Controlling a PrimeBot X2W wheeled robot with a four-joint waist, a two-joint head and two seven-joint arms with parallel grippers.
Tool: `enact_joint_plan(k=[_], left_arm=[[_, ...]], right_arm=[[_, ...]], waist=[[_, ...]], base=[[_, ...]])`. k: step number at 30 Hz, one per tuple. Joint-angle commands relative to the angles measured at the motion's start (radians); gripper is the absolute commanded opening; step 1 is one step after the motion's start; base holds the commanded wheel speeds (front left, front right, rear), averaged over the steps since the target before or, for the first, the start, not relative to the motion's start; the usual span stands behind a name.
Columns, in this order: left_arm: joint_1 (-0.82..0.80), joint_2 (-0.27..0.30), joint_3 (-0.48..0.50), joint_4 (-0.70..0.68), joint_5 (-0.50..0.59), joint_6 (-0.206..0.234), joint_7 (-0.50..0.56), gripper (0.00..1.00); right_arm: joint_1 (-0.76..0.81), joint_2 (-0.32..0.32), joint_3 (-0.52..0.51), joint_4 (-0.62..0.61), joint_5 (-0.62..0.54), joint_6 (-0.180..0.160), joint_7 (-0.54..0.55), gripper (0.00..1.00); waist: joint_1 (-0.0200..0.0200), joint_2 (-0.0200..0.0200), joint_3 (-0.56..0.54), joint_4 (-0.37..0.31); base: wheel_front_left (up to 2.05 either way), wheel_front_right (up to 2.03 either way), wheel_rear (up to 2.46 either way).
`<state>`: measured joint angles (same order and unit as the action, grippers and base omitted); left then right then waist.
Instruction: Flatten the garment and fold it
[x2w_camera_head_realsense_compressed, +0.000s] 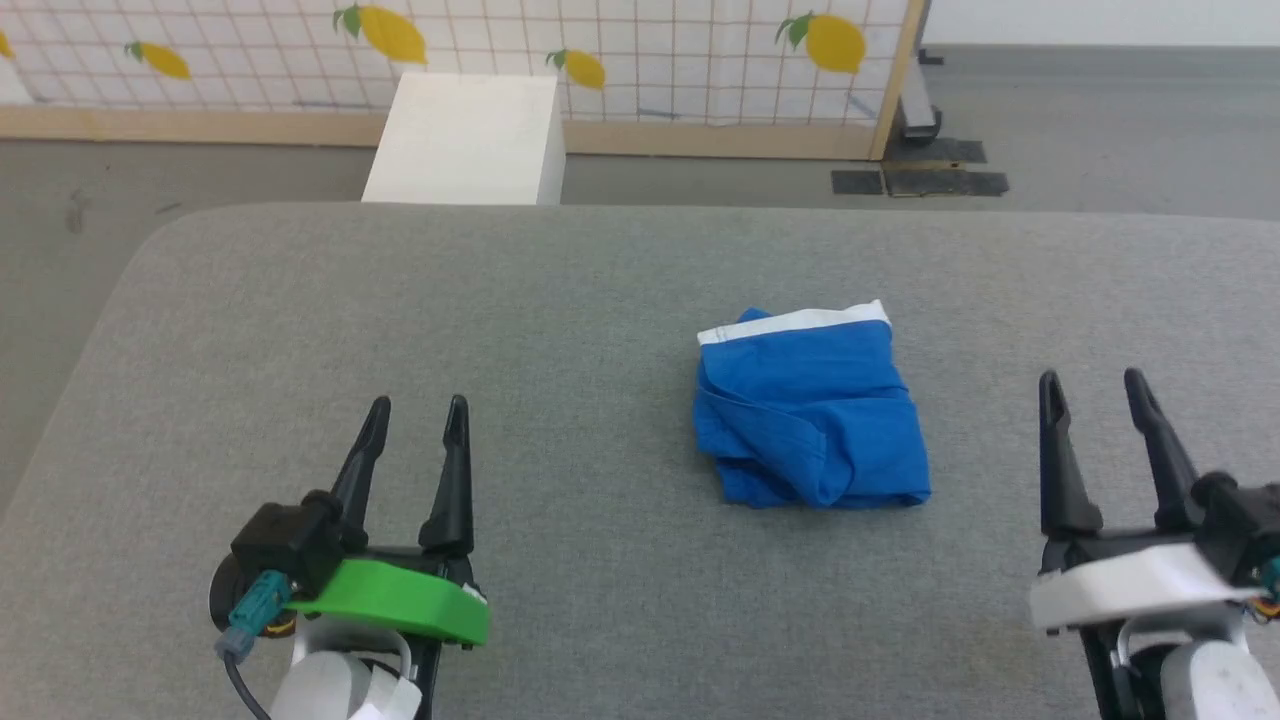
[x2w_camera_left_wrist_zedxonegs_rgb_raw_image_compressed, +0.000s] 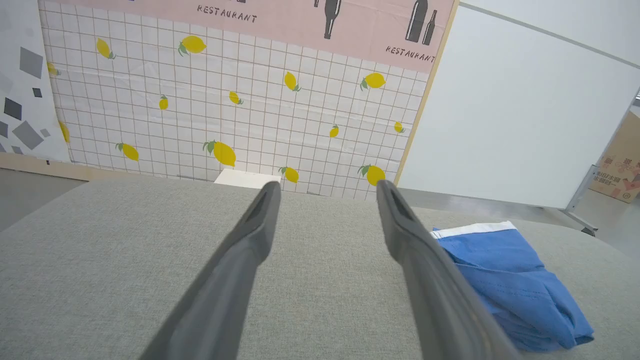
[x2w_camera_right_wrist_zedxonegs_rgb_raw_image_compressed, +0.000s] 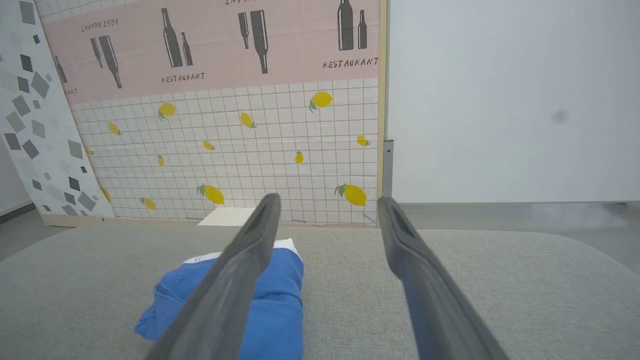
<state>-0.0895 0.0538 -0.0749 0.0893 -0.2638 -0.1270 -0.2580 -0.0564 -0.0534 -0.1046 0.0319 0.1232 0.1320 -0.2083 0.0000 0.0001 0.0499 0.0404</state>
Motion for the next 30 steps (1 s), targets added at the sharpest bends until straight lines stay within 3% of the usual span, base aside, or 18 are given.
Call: enact_joint_plan(k=[1,9,30], left_arm=[[0.018,-0.003,0.001,-0.001,0.013,-0.004,-0.004,1.0],[0.041,-0.003,-0.005,0.006,0.012,-0.004,-0.004,1.0],[0.056,-0.004,0.008,0.015,0.008,-0.004,-0.004,1.0]], right_arm=[[0.021,0.003,0.004,0.004,-0.007,-0.001,-0.014,1.0],[0.089,0.003,0.05,0.008,-0.037,-0.001,-0.039,1.0],[0.102,0.003,0.05,0.011,-0.027,-0.001,-0.047,1.0]], waist=[[0.0,-0.0001,-0.015,-0.015],[0.0,-0.0001,-0.036,-0.033],[0.0,-0.0001,-0.035,-0.029]], base=[[0.0,0.0,0.0],[0.0,0.0,0.0],[0.0,0.0,0.0]])
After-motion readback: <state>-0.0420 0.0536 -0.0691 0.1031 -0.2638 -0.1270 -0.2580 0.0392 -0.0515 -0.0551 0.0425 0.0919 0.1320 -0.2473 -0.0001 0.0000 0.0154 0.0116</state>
